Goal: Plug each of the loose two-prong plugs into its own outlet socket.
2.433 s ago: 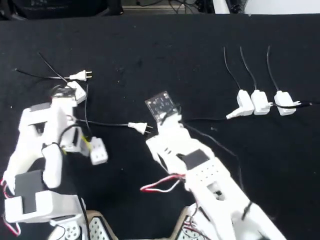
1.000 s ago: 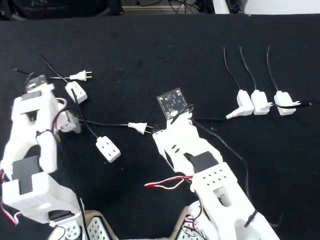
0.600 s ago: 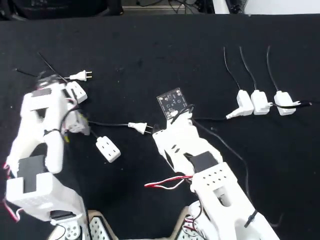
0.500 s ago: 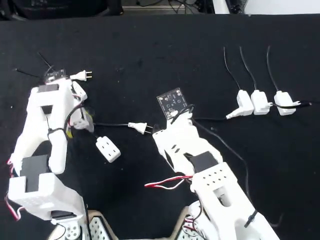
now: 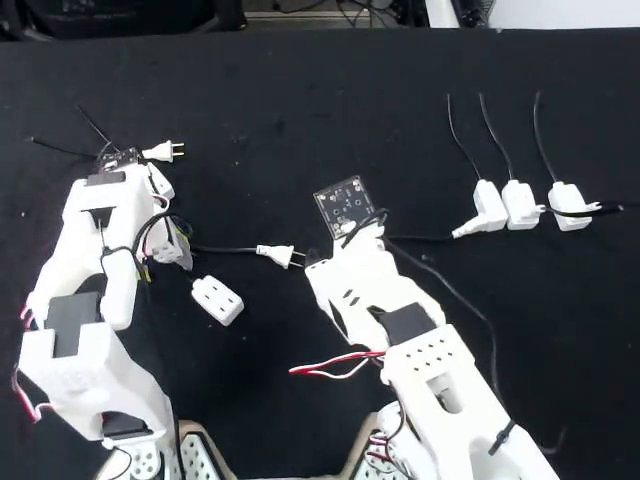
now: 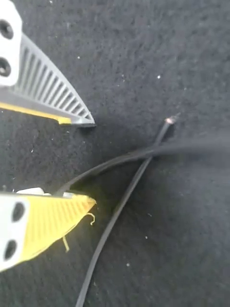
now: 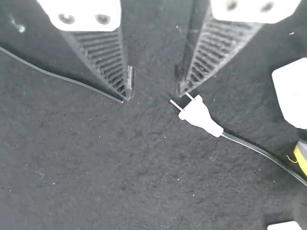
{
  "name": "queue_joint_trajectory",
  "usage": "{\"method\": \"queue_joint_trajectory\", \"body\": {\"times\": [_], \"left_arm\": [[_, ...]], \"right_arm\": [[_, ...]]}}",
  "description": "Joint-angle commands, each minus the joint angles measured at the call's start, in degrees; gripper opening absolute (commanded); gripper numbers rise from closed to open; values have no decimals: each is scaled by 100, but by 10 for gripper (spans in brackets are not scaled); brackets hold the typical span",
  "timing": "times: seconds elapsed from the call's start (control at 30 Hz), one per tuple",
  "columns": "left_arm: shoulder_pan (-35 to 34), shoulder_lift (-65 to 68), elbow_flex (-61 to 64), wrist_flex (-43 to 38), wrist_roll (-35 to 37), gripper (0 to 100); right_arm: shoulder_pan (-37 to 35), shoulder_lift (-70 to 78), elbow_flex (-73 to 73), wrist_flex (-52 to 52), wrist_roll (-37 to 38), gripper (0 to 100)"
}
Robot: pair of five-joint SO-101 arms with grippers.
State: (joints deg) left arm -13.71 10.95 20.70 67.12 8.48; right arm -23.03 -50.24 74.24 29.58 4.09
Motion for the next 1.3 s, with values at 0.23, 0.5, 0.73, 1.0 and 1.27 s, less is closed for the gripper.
{"method": "queue_joint_trajectory", "body": {"times": [0.23, 0.5, 0.73, 1.0, 1.27], "left_arm": [[-1174, -123, 119, 334, -149, 230], [-1613, -273, 382, 299, -448, 230], [-1675, -264, 901, -237, -484, 230], [-1745, -325, 1305, -642, -800, 230], [-1745, -325, 1385, -615, -774, 230]], "right_arm": [[-141, 13, 207, -554, 70, 134], [-185, -13, 268, -949, 114, 134], [316, 4, -892, 1046, 457, 134], [-62, -13, -1007, 1512, 422, 134], [-97, 13, -734, 1046, 378, 134]]}}
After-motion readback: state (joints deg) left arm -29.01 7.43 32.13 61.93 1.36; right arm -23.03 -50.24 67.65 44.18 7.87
